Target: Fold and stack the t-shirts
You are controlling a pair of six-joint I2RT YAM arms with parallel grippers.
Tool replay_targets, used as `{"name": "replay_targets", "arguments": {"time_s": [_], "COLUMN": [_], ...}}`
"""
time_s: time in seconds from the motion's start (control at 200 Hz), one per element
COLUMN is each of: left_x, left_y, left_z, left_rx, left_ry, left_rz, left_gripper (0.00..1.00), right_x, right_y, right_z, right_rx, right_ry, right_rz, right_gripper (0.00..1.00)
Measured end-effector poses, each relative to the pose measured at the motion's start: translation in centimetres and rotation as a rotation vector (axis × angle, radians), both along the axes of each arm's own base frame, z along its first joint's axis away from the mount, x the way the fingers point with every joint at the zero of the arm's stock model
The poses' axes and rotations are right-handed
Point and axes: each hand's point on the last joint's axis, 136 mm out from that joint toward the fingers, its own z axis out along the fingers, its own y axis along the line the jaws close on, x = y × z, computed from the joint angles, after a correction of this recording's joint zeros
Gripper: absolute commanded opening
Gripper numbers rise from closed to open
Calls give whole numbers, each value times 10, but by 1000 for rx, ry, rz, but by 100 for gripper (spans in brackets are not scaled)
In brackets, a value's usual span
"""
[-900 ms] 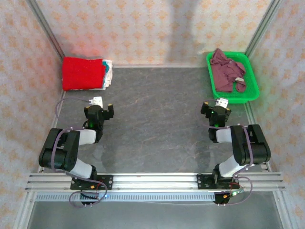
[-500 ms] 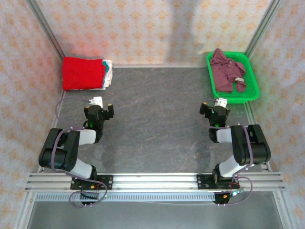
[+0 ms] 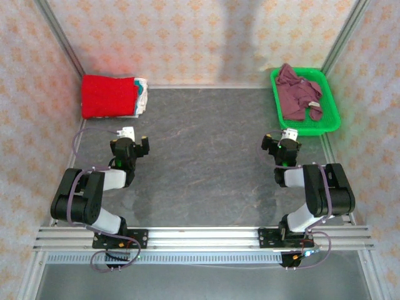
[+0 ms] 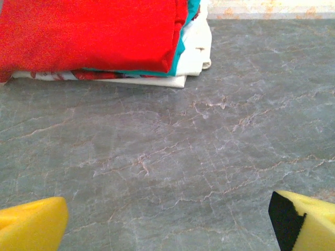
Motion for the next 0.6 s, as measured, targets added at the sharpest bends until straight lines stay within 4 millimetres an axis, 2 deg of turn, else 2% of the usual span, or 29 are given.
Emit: {"name": "replay_targets", "arguments": {"time_s": [0.045, 0.075, 0.11, 0.245, 0.285, 0.345, 0.415, 0.485, 0.55, 0.601], "left_x": [-5, -7, -8, -15, -17, -16, -9, 2, 12, 18], "left_y": [-3, -7, -14, -35, -40, -50, -76, -120, -171, -212], "left_z": [7, 19, 40, 162, 198, 238, 269, 288, 292, 285], "left_rx": [14, 20, 19, -47, -71, -100, -119, -127, -116, -99], "left_ry": [12, 5, -32, -296, -366, -425, -439, -412, -357, -298], "left_rz": [-3, -11, -25, -50, -56, -72, -135, -241, -365, -464], "left_gripper": [96, 96, 96, 96, 96, 95, 95, 94, 94, 93], "right_x": [-5, -9, -11, 1, 7, 16, 31, 48, 62, 73], "right_y": [0, 2, 4, 13, 13, 9, -3, -25, -44, -57], "right_z": [9, 19, 40, 152, 180, 213, 231, 234, 228, 218], "right_rx": [-9, -11, -8, 26, 44, 79, 126, 166, 184, 205], "right_ry": [6, 1, -28, -202, -233, -247, -222, -165, -94, -37], "right_rz": [-8, -10, -6, -5, -20, -53, -104, -173, -231, -262], "right_gripper": [100, 100, 99, 99, 100, 99, 100, 100, 100, 98]}}
